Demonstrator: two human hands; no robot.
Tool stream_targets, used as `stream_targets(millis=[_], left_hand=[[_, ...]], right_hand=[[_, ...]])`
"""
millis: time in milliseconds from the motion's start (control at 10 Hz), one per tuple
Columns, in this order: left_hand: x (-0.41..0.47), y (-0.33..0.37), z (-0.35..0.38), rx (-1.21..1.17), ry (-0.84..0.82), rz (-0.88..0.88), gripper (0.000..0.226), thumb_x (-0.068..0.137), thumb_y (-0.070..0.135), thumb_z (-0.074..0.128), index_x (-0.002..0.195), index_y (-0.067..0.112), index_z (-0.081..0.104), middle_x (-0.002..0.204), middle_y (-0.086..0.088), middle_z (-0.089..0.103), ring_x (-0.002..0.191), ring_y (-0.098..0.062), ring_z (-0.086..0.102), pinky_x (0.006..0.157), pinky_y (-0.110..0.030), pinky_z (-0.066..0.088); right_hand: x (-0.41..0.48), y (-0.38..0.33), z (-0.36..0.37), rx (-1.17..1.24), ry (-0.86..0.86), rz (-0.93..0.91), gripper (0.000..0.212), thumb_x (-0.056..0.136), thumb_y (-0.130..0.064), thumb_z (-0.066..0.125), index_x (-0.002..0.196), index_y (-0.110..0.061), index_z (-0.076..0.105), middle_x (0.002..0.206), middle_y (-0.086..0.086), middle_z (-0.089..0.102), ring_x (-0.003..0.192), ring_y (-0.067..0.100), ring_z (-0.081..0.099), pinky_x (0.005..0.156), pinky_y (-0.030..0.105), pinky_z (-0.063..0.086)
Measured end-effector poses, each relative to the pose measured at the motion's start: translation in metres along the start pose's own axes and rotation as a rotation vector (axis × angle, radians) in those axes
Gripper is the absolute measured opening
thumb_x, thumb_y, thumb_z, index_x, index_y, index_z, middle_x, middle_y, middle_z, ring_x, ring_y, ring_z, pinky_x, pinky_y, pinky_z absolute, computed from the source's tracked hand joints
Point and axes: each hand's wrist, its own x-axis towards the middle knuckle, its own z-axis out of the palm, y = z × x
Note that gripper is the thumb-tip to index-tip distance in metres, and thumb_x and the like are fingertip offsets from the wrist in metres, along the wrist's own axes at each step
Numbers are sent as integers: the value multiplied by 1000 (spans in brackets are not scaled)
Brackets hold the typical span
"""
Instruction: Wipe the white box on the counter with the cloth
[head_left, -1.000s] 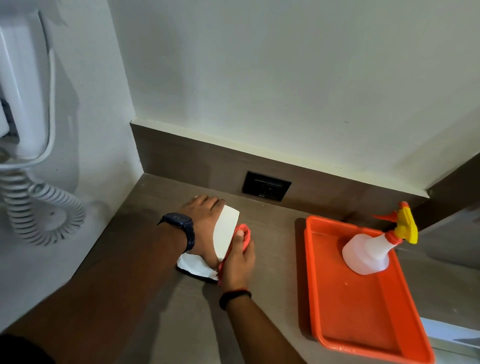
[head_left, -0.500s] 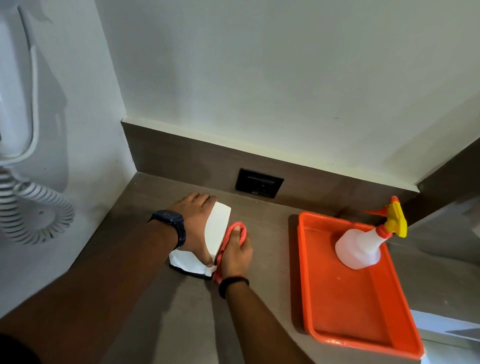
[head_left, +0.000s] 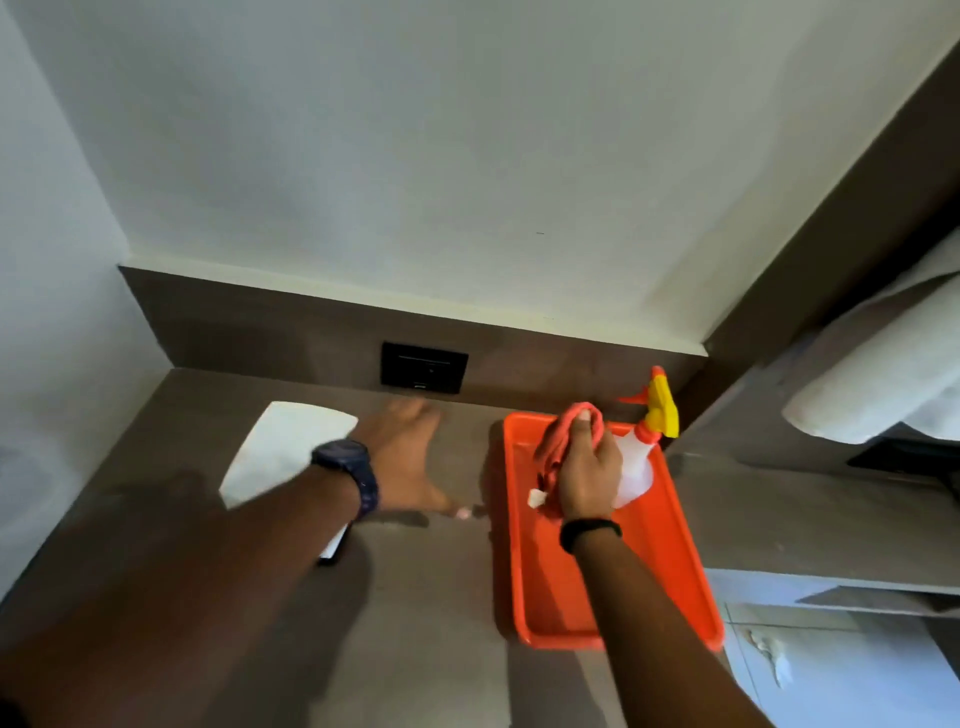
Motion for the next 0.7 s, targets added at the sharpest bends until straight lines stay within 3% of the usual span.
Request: stream_targets(millis=[100,200,300,400,500,700], left_hand=[[16,45,47,-91,-83,74,99,46,82,66,123,22,48,117,0,48,106,-22,49,87,-38,46],[29,66,91,26,-96,157,104,47,83,62,128,19,44,127,-4,44,116,-24,41,97,-40,41],[33,70,123,136,-98,201,117,44,85,56,135,15,33,143,-10,32,133,-28,23,111,-42,26],[33,66,133,164,-90,222,119,46,84,55,136,11,31,145,-12,30,136,-29,19,114,-41,20],[35,63,134,176,-89,234,120,47,85,55,137,10,29,146,-12,29,136,-29,18,114,-42,21],[30,70,126,164,-125,198,126,45,90,54,140,13,23,150,-11,23,136,-28,16,112,-41,18]], right_hand=[[13,31,-33,-345,-105,-91,31,100,-32,45,82,-11,58,80,17,67,81,34,61,77,40,45],[14,66,-46,-755,-287,-204,31,99,-30,47,98,-2,61,101,25,68,99,41,61,84,45,47],[7,95,-48,-977,-463,-236,36,98,-40,43,110,-10,60,122,18,63,120,37,54,99,48,43],[0,118,-44,-1062,-620,-293,51,97,-49,35,136,-19,51,156,8,42,150,27,24,121,53,12],[-1,127,-40,-1057,-614,-322,57,96,-52,31,145,-24,42,163,3,30,155,22,10,122,53,-2],[-2,118,-46,-948,-522,-332,58,90,-54,40,142,-29,45,160,2,38,154,23,15,122,54,2]])
